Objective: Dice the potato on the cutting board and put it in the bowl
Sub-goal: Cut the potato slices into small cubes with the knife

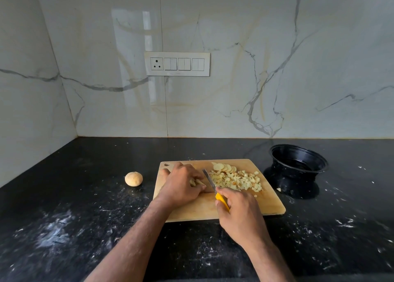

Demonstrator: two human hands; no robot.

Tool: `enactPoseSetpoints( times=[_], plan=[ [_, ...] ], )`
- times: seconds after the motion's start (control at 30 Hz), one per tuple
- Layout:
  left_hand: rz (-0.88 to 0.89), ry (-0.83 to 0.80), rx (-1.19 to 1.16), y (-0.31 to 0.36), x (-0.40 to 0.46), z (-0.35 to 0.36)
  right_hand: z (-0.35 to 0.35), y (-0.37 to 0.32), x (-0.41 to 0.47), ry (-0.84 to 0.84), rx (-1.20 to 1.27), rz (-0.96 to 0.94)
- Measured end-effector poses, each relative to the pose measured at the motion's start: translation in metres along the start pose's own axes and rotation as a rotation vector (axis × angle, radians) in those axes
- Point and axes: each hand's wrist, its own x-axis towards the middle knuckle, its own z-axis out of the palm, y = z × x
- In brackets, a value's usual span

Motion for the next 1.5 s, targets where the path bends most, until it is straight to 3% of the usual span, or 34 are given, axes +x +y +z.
enactPoseSetpoints(
  times=[0.23, 0.4, 0.8, 1.0, 1.17, 1.5],
  plan=[
    [0.002, 0.005, 0.014, 0.003, -0.003, -0.001, 0.002, 0.002, 0.0, 0.019, -0.001, -0.01],
    [-0.056, -0.004, 0.21, 0.011, -0.001, 0.001, 0.003, 0.003, 0.0, 0.032, -0.008, 0.011],
    [-0.089, -0.089, 0.126, 0.003, -0.004, -0.015, 0.003, 0.002, 0.0, 0.033, -0.01, 0.01],
    [-0.134, 0.008, 0.144, 0.003, -0.005, -0.015, 0.002, 0.002, -0.001, 0.024, 0.007, 0.011],
    [-0.204, -0.052, 0.192, 0.003, -0.003, -0.019, 0.002, 0.0, -0.001, 0.02, -0.003, 0.004],
    [-0.03, -0.071, -0.028, 0.002, -0.004, -0.013, 0.002, 0.001, -0.001, -0.003, 0.016, 0.01]
  ],
)
